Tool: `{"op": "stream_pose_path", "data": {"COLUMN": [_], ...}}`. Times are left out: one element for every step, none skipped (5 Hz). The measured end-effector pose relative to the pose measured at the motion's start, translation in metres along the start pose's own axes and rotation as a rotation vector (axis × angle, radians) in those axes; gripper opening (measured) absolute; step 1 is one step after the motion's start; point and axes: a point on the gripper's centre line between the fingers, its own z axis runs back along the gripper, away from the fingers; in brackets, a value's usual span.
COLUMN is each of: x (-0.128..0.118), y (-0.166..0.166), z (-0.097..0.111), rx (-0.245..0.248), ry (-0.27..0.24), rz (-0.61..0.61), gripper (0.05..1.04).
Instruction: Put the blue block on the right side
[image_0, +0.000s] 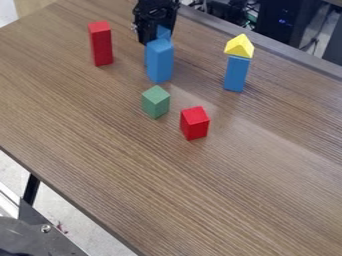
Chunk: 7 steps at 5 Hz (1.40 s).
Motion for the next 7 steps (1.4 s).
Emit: {"op": "stream_pose_path", "data": {"x": [-0.013,-0.049,-0.084,-0.128,-0.153,-0.175,-0.186], "y": [-0.005,-0.011,-0.012,-0.008,-0.004,0.002,0.003], "z": [0.057,0.096,0.119,0.136,0.143,0.140,0.130], "rx": [-0.094,-0.135,-0.186,-0.217,-0.235,-0.236,-0.233], "ry": [-0.059,-0.066,-0.050,-0.022,0.010,0.042,0.013], "rz": [0.030,-0.044,-0.132,-0.237,-0.288,-0.411,-0.583], "gripper": [0.585,0.585,0.585,0.585,0.585,0.585,0.585]}}
